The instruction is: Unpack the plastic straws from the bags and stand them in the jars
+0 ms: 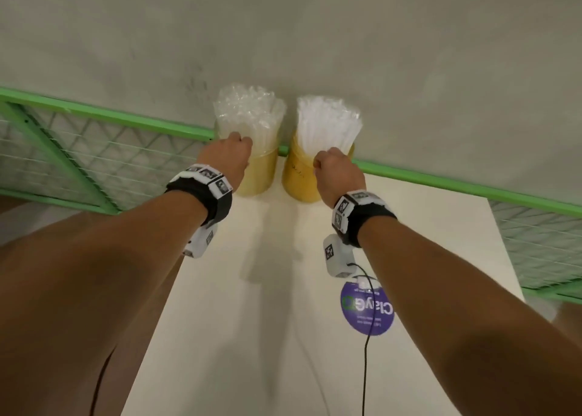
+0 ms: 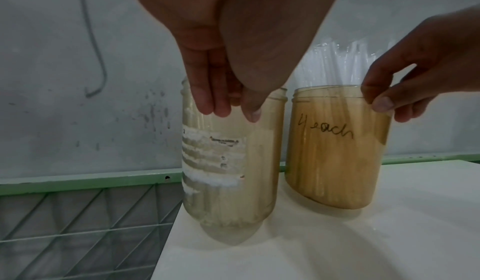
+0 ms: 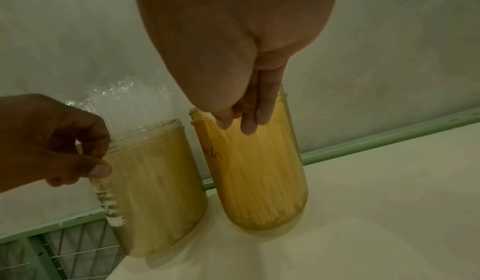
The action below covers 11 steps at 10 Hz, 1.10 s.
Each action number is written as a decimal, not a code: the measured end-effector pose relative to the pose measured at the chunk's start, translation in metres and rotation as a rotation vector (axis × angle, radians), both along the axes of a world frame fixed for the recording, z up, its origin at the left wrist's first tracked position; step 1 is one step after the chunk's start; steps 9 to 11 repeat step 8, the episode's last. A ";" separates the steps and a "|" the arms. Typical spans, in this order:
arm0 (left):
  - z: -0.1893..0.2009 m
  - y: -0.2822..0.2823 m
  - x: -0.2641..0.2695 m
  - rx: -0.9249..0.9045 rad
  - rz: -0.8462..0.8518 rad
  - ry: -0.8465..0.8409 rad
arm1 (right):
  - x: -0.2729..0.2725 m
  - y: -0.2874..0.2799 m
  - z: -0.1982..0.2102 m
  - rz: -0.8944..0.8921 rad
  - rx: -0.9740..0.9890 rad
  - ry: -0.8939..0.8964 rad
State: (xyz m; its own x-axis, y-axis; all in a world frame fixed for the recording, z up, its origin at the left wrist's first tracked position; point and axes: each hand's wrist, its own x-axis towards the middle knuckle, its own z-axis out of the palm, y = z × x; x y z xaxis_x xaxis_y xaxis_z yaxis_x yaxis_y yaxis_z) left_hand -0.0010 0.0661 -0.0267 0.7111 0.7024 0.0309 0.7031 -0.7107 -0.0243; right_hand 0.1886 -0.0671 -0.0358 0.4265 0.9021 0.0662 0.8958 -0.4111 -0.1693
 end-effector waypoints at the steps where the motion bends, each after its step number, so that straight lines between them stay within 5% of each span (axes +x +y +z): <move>1: -0.010 0.010 0.006 -0.001 0.009 0.007 | -0.004 0.025 -0.007 0.009 -0.018 -0.034; 5: -0.026 0.032 0.007 -0.022 0.004 -0.081 | -0.010 0.051 -0.006 -0.012 -0.104 -0.022; 8: -0.004 -0.021 -0.024 -0.018 0.101 -0.257 | -0.036 0.000 0.009 -0.035 0.154 0.116; 11: -0.004 -0.021 -0.024 -0.018 0.101 -0.257 | -0.036 0.000 0.009 -0.035 0.154 0.116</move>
